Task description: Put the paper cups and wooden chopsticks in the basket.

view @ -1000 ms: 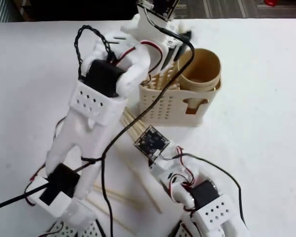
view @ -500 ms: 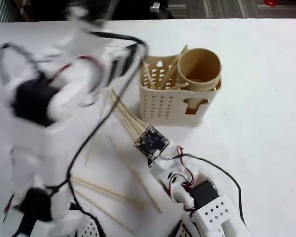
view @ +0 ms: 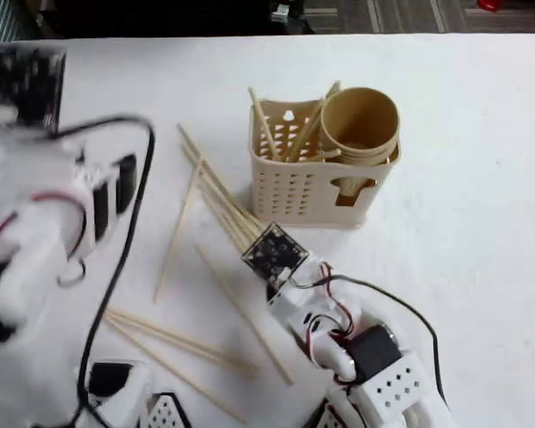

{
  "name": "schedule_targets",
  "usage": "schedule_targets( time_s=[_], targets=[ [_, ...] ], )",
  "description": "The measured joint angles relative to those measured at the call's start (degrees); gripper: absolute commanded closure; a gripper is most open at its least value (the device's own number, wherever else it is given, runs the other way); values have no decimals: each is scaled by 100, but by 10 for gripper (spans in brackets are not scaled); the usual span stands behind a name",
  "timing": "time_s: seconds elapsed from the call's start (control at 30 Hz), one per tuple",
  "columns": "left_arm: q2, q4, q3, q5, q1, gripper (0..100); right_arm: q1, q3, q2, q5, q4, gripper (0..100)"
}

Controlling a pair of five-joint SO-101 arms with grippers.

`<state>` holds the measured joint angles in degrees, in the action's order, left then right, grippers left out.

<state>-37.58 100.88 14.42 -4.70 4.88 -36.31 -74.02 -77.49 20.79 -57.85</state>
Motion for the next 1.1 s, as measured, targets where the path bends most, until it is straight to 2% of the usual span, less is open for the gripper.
schedule_targets(
  time_s=[0.17, 0.3, 0.53, 0.8, 0.97, 1.1],
  targets=[
    [-1679, -747, -1873, 53, 9, 802, -501, 440, 0, -62, -457, 981],
    [-3059, -1565, -3569, 53, 44, 801, -554, 642, 0, -62, -527, 981],
    [-4967, -2831, -5916, 53, 703, 804, -607, 1178, 554, -62, -527, 981],
    [-6593, -3613, -8141, 53, 1134, 804, -607, 2708, 2822, -62, -527, 981],
    [-6637, -3930, -8985, 308, 1398, 804, -835, 3824, 4501, -62, -527, 981],
    [-6673, -4009, -9090, 448, 1714, 804, -1064, 4800, 5837, -62, -527, 980]
  ],
)
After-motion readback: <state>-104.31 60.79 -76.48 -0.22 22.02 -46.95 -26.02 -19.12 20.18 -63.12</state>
